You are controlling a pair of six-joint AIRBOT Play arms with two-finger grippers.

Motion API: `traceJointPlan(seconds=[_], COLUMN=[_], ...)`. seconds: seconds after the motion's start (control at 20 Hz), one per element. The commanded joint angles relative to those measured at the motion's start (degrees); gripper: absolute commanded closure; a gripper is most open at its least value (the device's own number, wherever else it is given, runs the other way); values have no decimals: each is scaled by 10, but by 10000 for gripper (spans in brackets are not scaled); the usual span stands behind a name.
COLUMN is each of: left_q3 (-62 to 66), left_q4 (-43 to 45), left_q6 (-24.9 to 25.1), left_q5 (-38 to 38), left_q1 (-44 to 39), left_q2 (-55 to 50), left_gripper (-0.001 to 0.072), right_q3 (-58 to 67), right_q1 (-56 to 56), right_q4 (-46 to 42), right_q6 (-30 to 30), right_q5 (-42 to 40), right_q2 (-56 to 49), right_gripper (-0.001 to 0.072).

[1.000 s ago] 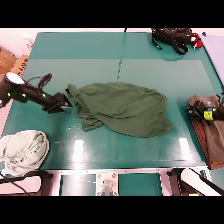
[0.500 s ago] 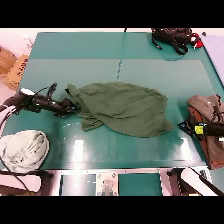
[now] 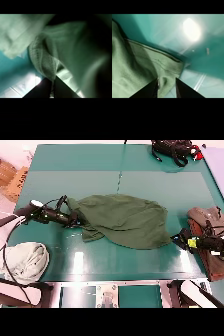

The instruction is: Fold the shirts.

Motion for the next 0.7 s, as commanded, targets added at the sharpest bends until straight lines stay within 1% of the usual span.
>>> traceJointPlan(seconds=[0.0, 0.15, 0.25, 0.3, 0.35, 0.4, 0.45, 0.65], left_q3=[17, 18, 18, 18, 18, 18, 18, 18], left_q4=[-2, 0, 0, 0, 1, 0, 0, 0], left_q6=[-12, -12, -13, -14, -14, -14, -14, -12], left_q5=[-12, -18, -26, -27, -28, -30, -33, -36], left_q1=[-2, -2, -2, -2, -2, -2, -2, -2], left_q2=[-1, -1, -1, -1, -1, -1, -1, -1], left_gripper=[681, 681, 681, 681, 681, 681, 681, 681], right_q3=[-2, 0, 23, 35, 44, 50, 49, 27], right_q1=[32, 35, 21, 6, -11, -31, -49, -66], right_q4=[9, 9, 5, 4, 3, -3, -7, -6], right_q6=[-3, -3, -3, -3, -2, 7, 12, 12], right_q5=[-7, -6, 25, 49, 64, 73, 75, 47], right_q2=[-22, -43, -40, -34, -28, -20, -15, -27], right_gripper=[438, 437, 395, 395, 369, 293, 276, 282])
